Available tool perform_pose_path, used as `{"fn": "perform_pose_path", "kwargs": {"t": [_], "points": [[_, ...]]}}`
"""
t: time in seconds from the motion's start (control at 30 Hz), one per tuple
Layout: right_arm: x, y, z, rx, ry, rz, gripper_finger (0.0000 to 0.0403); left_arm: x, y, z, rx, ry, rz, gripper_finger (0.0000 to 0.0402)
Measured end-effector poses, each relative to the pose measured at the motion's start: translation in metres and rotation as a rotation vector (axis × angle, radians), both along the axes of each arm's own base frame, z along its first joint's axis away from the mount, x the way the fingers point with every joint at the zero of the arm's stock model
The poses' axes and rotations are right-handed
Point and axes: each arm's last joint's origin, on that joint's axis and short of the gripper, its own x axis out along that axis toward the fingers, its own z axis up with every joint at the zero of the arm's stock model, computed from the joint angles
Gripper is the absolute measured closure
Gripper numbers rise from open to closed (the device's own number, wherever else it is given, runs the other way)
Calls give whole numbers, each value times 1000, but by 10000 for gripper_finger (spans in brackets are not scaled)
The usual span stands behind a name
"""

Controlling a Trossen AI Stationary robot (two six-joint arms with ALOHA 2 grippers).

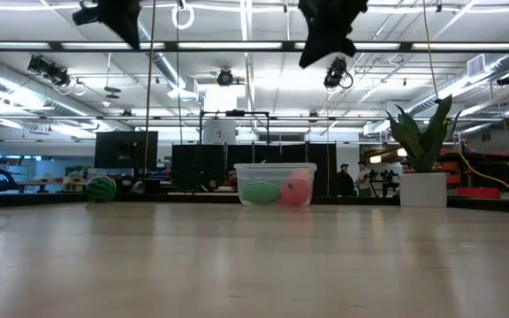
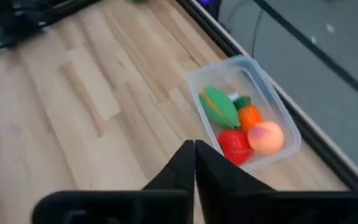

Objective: Pick and placing Produce into tupperware
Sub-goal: Put the green watermelon into the transparent container

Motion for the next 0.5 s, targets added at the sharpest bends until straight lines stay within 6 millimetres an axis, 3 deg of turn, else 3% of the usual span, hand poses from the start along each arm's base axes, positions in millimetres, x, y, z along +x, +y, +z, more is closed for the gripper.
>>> {"fn": "perform_pose_path", "kwargs": {"t": [0.23, 0.5], "points": [[-14, 18, 18, -40, -46, 139, 384, -3, 36, -19, -111, 90, 233, 382], [-21, 27, 27, -61, -71, 186, 394, 3, 60, -33, -155, 150, 304, 371]]}}
